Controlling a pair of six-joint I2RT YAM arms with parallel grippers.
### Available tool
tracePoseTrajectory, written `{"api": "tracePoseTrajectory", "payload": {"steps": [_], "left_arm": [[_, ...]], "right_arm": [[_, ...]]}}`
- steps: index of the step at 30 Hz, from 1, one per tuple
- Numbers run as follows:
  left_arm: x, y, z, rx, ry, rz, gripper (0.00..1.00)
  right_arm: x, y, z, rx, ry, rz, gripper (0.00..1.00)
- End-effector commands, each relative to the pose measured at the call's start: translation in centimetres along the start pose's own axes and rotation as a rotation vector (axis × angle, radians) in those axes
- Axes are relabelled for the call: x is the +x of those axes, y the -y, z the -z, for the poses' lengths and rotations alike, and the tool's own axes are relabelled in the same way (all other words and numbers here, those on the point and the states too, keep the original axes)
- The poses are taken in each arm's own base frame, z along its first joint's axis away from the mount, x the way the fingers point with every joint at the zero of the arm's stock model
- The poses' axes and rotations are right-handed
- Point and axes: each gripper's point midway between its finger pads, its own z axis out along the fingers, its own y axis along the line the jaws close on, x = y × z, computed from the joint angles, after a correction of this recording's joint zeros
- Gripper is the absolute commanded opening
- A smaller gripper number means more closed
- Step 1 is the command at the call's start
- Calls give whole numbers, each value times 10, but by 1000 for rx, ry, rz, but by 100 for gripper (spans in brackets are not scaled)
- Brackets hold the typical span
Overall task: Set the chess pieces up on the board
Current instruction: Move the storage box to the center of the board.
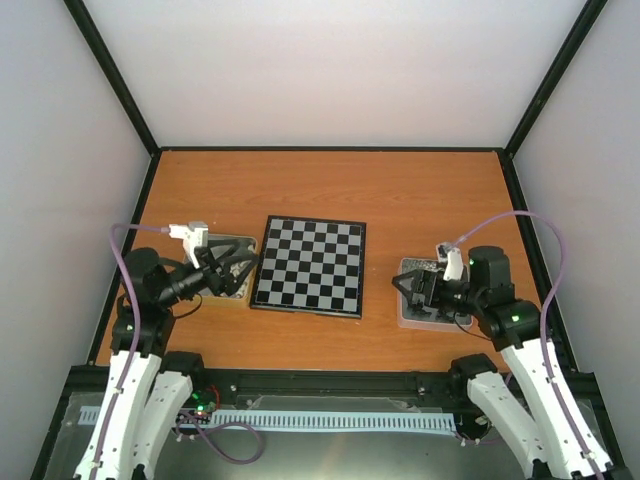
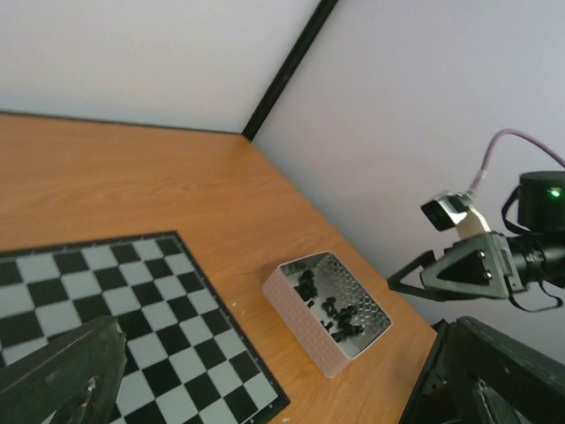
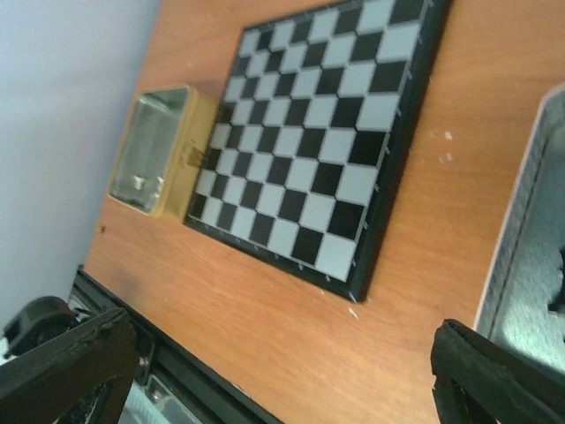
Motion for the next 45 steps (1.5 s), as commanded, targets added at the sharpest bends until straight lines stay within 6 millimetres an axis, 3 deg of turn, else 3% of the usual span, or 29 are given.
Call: {"api": "tracePoseTrajectory", "payload": {"steps": [1, 8, 15, 27, 34, 45], "left_arm": [[10, -21, 0, -116, -52, 79, 100], [29, -46, -3, -203, -108, 169, 100], [41, -61, -7, -242, -151, 203, 100], [43, -70, -11, -260, -156, 218, 100], [43, -84, -8, -345, -150, 249, 100], [45, -95, -5, -415, -147, 320, 100]], "right_arm": [[28, 37, -12, 206, -90, -88, 89], [65, 73, -20, 467, -198, -147, 85], [82, 104, -17, 673, -208, -214, 78], [90, 114, -34, 701, -246, -234, 79], [85, 119, -49, 692, -212, -225, 79], [32, 138, -47, 868, -66, -33, 86]]}}
